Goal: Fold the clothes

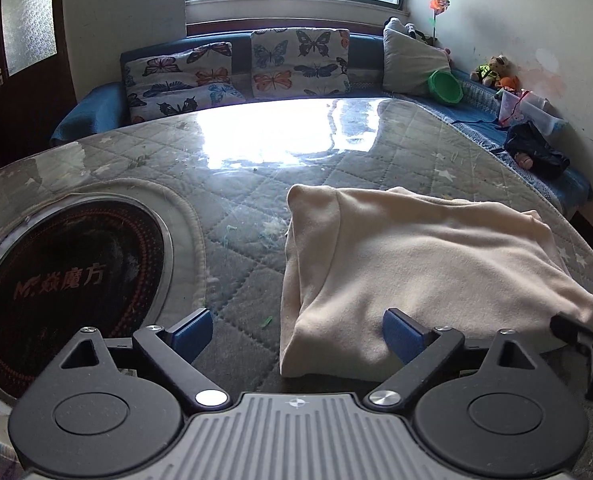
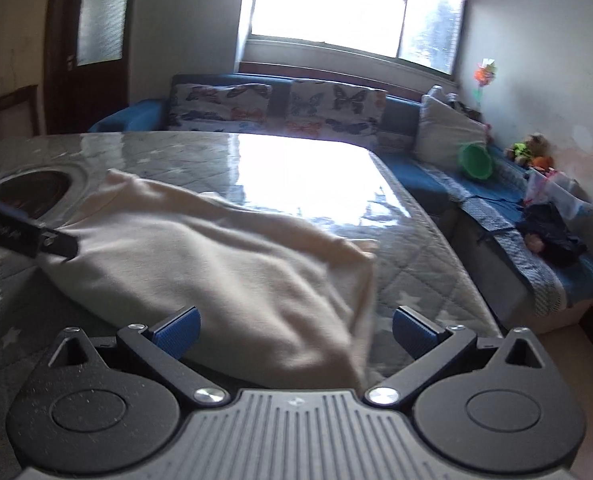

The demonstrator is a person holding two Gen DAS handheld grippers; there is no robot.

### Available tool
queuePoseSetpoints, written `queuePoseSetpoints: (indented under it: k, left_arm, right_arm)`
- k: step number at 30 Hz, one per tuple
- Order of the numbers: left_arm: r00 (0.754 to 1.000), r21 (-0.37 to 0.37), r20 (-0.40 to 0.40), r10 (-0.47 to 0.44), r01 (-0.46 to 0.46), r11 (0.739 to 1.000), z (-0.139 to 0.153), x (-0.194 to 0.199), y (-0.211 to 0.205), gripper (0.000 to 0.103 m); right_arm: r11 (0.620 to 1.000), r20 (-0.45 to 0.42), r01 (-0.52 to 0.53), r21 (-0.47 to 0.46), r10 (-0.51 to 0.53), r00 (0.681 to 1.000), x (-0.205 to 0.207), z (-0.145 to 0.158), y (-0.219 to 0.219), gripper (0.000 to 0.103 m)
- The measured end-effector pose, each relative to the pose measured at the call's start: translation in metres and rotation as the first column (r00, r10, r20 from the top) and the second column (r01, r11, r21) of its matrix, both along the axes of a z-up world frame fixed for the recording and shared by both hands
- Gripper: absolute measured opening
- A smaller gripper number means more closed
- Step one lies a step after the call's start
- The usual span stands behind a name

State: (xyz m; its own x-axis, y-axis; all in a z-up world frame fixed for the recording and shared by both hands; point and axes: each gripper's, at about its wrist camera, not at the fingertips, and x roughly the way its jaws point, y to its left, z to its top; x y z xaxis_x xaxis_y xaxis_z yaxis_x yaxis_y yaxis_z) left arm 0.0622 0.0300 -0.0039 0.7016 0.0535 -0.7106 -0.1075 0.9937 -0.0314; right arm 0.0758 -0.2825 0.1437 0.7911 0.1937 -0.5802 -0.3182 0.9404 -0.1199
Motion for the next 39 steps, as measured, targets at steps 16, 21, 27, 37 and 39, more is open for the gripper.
queuePoseSetpoints:
  k: [16,21,27,37,39]
  left_arm:
    - [0.999,-0.030,-0.041,0.027,-0.029,0.999,-0.007,-0.004,0.007,0.095]
    - [0.998,-0.033,-0.051,0.030,-0.031,0.999,-0.007,-0.004,0.007,0.096]
    - [0.998,-0.035,-0.057,0.024,-0.026,0.999,-0.006,-0.008,0.004,0.098]
    - [0.997,-0.041,-0.071,0.005,-0.008,0.999,-0.007,-0.018,-0.002,0.103]
    - [0.997,-0.039,-0.076,0.000,-0.003,0.999,-0.007,-0.020,-0.004,0.103]
  right_arm:
    - [0.991,-0.024,0.134,0.030,-0.133,0.991,0.008,-0.010,-0.040,0.103]
    - [0.992,-0.013,0.119,0.047,-0.118,0.993,0.003,-0.008,-0.039,0.103]
    - [0.990,-0.036,0.119,0.074,-0.117,0.993,0.002,-0.011,-0.038,0.103]
    - [0.991,-0.042,0.108,0.080,-0.105,0.994,-0.008,-0.010,-0.032,0.103]
    - [0.991,-0.044,0.104,0.082,-0.101,0.994,-0.011,-0.010,-0.031,0.103]
